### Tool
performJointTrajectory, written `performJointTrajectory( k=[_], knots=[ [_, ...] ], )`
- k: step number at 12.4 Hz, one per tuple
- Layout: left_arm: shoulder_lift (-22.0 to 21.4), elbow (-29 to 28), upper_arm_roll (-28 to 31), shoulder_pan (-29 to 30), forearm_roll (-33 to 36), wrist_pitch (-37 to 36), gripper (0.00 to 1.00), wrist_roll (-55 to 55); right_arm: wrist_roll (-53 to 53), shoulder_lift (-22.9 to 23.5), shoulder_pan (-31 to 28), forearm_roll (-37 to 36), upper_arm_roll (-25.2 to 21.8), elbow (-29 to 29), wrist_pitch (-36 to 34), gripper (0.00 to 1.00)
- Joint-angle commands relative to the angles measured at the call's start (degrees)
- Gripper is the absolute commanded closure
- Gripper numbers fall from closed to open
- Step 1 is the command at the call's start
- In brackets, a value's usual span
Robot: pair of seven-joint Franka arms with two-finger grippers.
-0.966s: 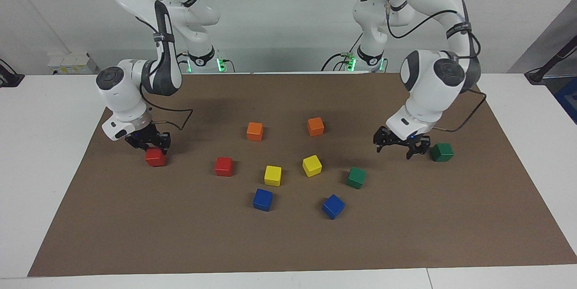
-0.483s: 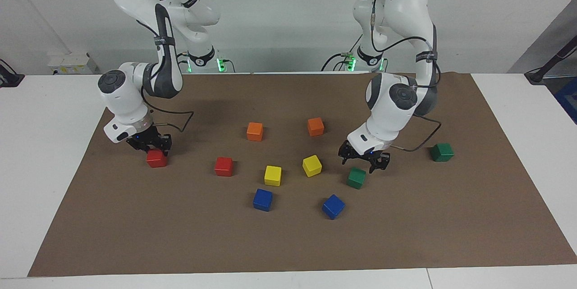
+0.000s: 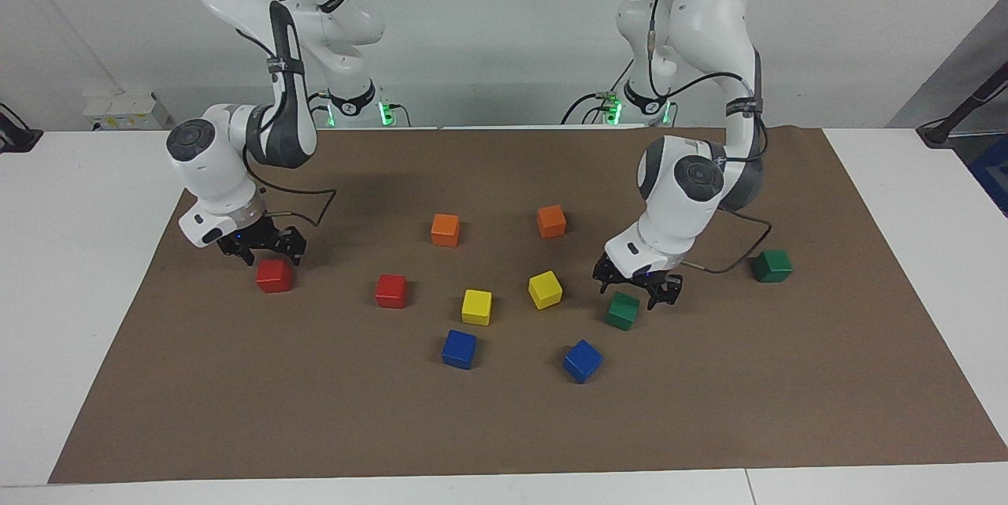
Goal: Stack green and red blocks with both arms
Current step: 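Reach the farther green cube with the left gripper while the right gripper releases red, then grasp the farther red cube with the right gripper while the left gripper grasps green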
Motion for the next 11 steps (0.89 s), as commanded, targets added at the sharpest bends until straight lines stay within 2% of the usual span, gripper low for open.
performJointTrajectory(
  k=[1,3,4,7,11],
  knots=[
    [2.2,1.5,0.6,-1.8,1.0,2.1,0.0,0.4,4.9,-4.5,3.0,0.5,1.4,5.4,-11.1,0.0],
    [2.6,1.3,0.6,-2.0,0.9,3.1,0.0,0.3,12.9,-3.7,8.3,-0.3,1.5,13.2,-18.8,0.0],
    [2.6,1.2,0.7,-2.1,0.9,3.4,0.0,0.3,16.9,-2.1,11.4,-0.4,1.5,16.5,-20.5,0.0],
    [2.9,1.1,0.7,-1.9,1.3,3.6,0.0,0.4,25.2,-0.2,18.9,-0.4,1.5,17.9,-17.2,0.0],
    [3.5,-1.3,0.8,-2.0,3.0,7.1,0.0,0.7,26.3,4.9,19.8,-0.3,1.5,19.4,-11.7,0.0]
  ],
)
